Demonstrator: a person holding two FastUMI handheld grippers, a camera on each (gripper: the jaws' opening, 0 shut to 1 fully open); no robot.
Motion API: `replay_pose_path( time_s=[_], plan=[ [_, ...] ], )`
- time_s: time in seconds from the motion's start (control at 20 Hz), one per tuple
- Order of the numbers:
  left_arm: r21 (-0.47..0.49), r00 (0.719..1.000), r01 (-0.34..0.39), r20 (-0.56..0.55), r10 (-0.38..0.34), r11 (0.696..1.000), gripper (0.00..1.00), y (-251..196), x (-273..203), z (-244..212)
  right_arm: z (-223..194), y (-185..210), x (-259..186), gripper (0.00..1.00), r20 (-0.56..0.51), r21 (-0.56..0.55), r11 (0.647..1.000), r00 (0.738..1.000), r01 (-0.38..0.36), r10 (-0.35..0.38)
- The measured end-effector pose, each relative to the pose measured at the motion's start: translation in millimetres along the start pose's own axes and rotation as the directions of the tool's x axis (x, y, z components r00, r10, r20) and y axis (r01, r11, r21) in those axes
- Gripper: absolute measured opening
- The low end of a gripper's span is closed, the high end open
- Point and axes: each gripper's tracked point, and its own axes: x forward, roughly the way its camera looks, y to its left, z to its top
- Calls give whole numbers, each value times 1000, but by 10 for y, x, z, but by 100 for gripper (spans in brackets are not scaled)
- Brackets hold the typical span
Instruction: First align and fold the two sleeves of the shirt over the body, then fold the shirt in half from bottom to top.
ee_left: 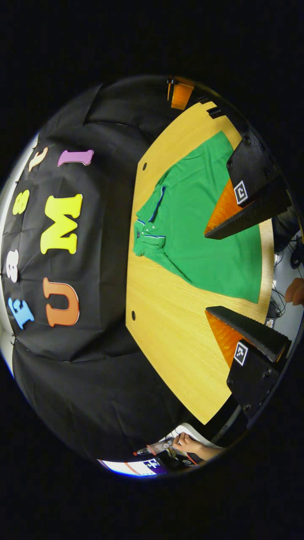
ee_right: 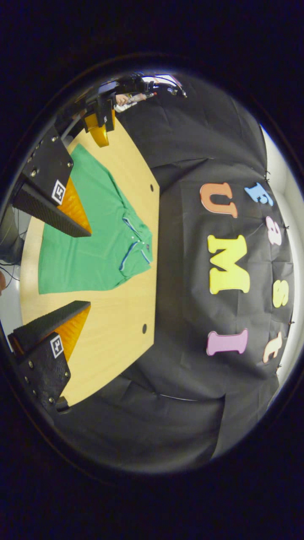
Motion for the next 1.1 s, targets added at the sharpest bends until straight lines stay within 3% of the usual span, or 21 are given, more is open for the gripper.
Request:
replay_pose_path(
  time_s=[0.2,0.55,0.8,1.1],
  plan=[
    [1,992,25,-127,-24,1000,100,-10,152,-379,-414,-3,194,96,-121,6,1000,993,3,-2],
    [21,974,21,-228,-15,1000,100,106,263,-616,-871,-96,425,96,-264,-7,1000,964,23,-24],
    [6,958,11,-285,-9,1000,100,109,301,-783,-1066,-118,532,96,-332,-15,1000,943,20,-24],
    [16,959,25,-282,-19,1000,100,97,321,-803,-1270,-156,536,96,-393,-28,999,919,22,-31]
  ],
)
